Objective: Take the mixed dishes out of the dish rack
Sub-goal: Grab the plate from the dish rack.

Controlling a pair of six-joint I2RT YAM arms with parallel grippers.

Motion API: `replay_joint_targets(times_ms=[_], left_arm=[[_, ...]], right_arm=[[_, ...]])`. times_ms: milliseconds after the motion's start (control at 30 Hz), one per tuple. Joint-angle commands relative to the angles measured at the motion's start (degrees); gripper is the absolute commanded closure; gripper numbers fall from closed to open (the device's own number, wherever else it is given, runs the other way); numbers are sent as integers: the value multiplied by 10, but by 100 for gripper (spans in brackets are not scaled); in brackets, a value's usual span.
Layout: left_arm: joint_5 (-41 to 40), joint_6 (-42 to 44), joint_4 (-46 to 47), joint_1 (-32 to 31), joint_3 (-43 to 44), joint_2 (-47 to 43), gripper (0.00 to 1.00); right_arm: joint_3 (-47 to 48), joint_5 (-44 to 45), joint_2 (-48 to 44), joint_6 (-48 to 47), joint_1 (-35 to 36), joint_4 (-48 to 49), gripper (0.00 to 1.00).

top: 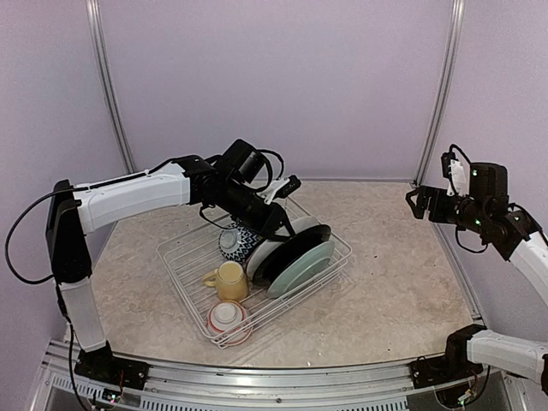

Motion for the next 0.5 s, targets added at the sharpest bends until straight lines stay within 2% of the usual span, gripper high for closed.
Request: replay_joint_targets(times_ms=[0, 200, 467], left_arm=[[-29, 16, -32, -1, 13, 12, 82], [-32, 26, -42, -2, 18, 8, 93], [-13, 33, -64, -1, 39, -6, 100]], right_arm=[[-10, -6, -12, 7, -6, 11, 0], [3, -19, -2, 18, -6, 30, 0], [12, -26, 7, 28, -6, 44, 0]])
